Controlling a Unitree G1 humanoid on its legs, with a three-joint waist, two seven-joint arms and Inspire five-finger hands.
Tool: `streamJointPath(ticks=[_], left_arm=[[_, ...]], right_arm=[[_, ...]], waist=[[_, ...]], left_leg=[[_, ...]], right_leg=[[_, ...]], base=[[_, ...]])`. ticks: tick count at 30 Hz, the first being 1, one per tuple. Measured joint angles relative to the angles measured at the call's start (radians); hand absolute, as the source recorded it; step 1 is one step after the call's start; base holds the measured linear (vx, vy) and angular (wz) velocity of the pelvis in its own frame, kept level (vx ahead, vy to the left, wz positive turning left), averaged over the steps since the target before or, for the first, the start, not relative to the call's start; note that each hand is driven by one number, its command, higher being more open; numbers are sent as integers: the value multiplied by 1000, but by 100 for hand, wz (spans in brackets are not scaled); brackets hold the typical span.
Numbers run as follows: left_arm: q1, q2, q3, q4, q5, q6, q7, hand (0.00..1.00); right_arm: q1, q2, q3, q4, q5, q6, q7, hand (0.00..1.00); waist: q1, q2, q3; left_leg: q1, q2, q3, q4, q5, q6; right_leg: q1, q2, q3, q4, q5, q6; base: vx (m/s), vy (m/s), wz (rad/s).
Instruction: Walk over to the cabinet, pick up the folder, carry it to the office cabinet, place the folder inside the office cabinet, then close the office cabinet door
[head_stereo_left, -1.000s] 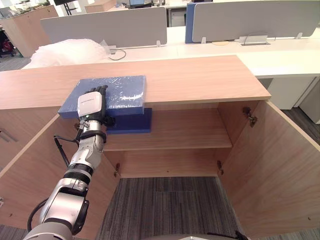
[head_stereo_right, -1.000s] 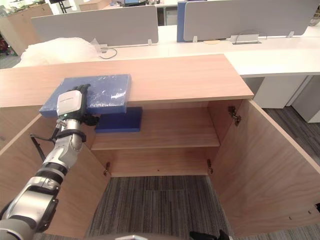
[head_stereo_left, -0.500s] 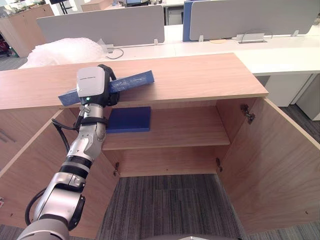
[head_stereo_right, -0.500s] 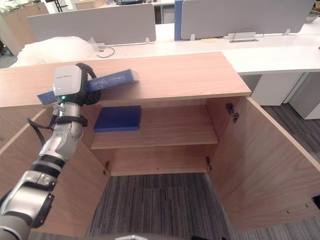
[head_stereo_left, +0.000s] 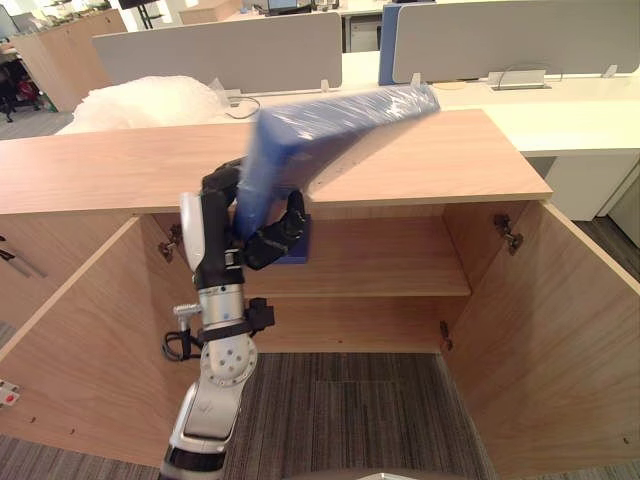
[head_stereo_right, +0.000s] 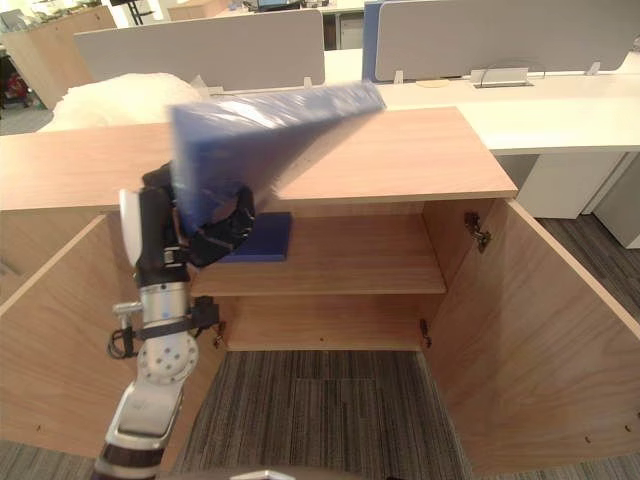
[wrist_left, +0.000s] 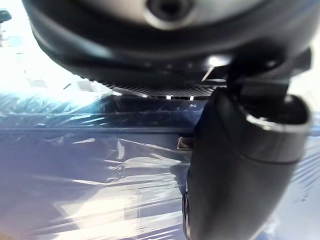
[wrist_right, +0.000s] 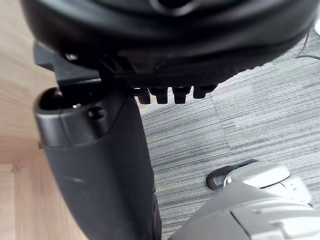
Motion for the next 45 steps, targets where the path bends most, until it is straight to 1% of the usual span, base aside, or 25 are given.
streamJointPath(ticks=[1, 2, 3, 5, 8, 10, 11, 12, 14, 15, 16, 18, 19, 21, 23, 25, 27, 30, 31, 35, 37, 40, 42, 45], left_arm=[[20, -7, 6, -7, -30, -2, -6, 0], [77, -23, 16, -8, -98, -1, -16, 0], [99, -30, 19, -8, -120, 1, -20, 0], [169, -44, 23, -7, -190, 23, -32, 0], [213, -59, 37, -7, -246, 37, -43, 0], [226, -64, 51, -9, -340, 37, -57, 0], [226, -69, 55, -10, -360, 37, -63, 0], [231, -82, 60, -18, -406, 37, -74, 0], [244, -97, 64, -44, -548, 37, -117, 0], [248, -101, 64, -52, -576, 37, -125, 0], [259, -108, 65, -70, -621, 35, -139, 0], [270, -113, 65, -85, -654, 34, -154, 0], [270, -114, 69, -87, -668, 34, -169, 0], [270, -114, 76, -87, -669, 34, -180, 0], [270, -113, 85, -87, -682, 34, -208, 0], [270, -113, 84, -87, -691, 34, -228, 0], [266, -107, 83, -87, -693, 35, -253, 0], [253, -93, 80, -86, -698, 36, -303, 0], [247, -87, 80, -85, -698, 36, -321, 0], [221, -66, 73, -80, -695, 36, -356, 0], [216, -55, 70, -70, -685, 35, -370, 0], [216, -47, 70, -52, -670, 35, -373, 0], [216, -46, 64, -46, -646, 35, -375, 0], [214, -23, 35, -43, -629, 35, -377, 0]], right_arm=[[7, 0, 2, -6, 18, -2, -3, 100], [24, -1, 20, -31, 42, -9, -13, 100], [33, -1, 31, -43, 60, -12, -18, 100], [59, 7, 48, -92, 73, -17, -29, 100], [97, 22, 80, -184, 102, -18, -42, 100], [129, 49, 93, -317, 106, -17, -59, 100], [138, 58, 98, -359, 109, -16, -64, 100], [154, 75, 108, -451, 114, -16, -68, 100], [179, 111, 117, -635, 147, -16, -67, 100], [183, 118, 123, -686, 153, -17, -67, 100], [187, 131, 128, -790, 184, -20, -66, 100], [192, 142, 126, -942, 189, -25, -66, 100], [197, 142, 121, -1072, 188, -43, -66, 100], [196, 143, 107, -1198, 181, -56, -66, 100], [173, 136, 78, -1338, 182, -102, -60, 100], [136, 127, 60, -1401, 186, -126, -52, 100], [97, 105, 64, -1446, 208, -134, -35, 100], [43, 50, 104, -1496, 246, -135, 31, 100], [19, 25, 122, -1511, 270, -135, 67, 100], [-58, -53, 188, -1539, 347, -135, 164, 100], [-90, -89, 206, -1542, 379, -135, 211, 100], [-137, -132, 233, -1542, 382, -134, 236, 100], [-162, -158, 246, -1541, 414, -133, 261, 100], [-228, -216, 294, -1515, 461, -130, 286, 100]], waist=[[1, 1, -3], [1, 5, -11], [1, 5, -14], [2, 2, -16], [2, -15, -22], [2, -28, -28], [1, -29, -28], [1, -30, -29], [1, -30, -29], [1, -30, -29], [2, -30, -30], [2, -28, -30], [4, -28, -31], [4, -28, -31], [4, -28, -31], [3, -29, -31], [2, -30, -33], [2, -30, -37], [3, -29, -39], [14, -30, -44], [19, -31, -55], [20, -33, -62], [22, -36, -65], [22, -38, -72]], left_leg=[[-1, 0, 0, 0, 0, 0], [-6, 0, -1, 2, 0, 0], [-11, 0, -2, 3, 0, 0], [-25, 0, -7, 8, 0, 0], [-34, 1, -7, 9, 0, 0], [-41, 1, -7, 10, 0, -1], [-41, 1, -7, 10, -1, -1], [-40, 1, -5, 10, -3, -1], [-39, 4, -2, 15, -7, 1], [-39, 4, 1, 17, -10, 1], [-39, 5, 6, 25, -15, 1], [-40, 6, 7, 35, -21, 2], [-41, 6, 8, 39, -23, 2], [-41, 6, 9, 40, -23, 2], [-41, 6, 10, 42, -24, 1], [-40, 6, 11, 45, -25, 1], [-39, 6, 14, 45, -25, 1], [-39, 6, 14, 48, -25, 1], [-39, 6, 14, 49, -25, 1], [-39, 6, 12, 53, -25, 1], [-42, 5, 9, 53, -25, 2], [-43, 3, 7, 53, -24, 3], [-43, 1, 5, 53, -23, 4], [-43, 0, 4, 53, -21, 5]], right_leg=[[0, 0, 0, 0, -1, 1], [-4, 0, 0, 0, -1, 1], [-8, 0, 0, 0, -1, 1], [-18, 1, -3, 2, -1, 1], [-27, 2, -3, 2, -1, 1], [-32, 2, -2, 5, 0, 2], [-32, 2, -2, 5, 1, 3], [-32, 2, 0, 6, 2, 4], [-31, 0, 3, 6, 2, 5], [-31, 0, 5, 6, 2, 5], [-30, 0, 10, 6, 3, 7], [-29, 0, 11, 6, 4, 8], [-29, -1, 11, 6, 3, 9], [-29, 0, 12, 7, 3, 9], [-30, 0, 13, 9, 3, 9], [-30, 0, 14, 12, 3, 10], [-30, 1, 17, 14, 3, 10], [-30, 2, 18, 20, 4, 11], [-30, 2, 18, 22, 4, 12], [-30, 2, 16, 28, 5, 13], [-31, 0, 14, 28, 5, 14], [-31, 0, 11, 29, 6, 14], [-31, -1, 9, 30, 6, 14], [-31, -1, 8, 31, 6, 14]], base=[[-45, -2, 1], [-35, -1, 1], [-32, -1, 2], [-7, -3, 5], [2, -2, 1], [0, 0, 0], [0, 0, 0], [0, 6, -3], [-7, 3, -5], [-17, 3, -9], [-24, 7, -10], [-33, 9, -5], [-35, 7, -1], [-36, 5, -1], [-17, 2, -1], [-14, 4, -2], [-31, 10, -4], [-24, 6, 0], [-38, 8, 0], [-43, 9, 2], [-45, 15, 4], [-21, 9, 2], [-33, 14, 3], [-31, 10, 1]])
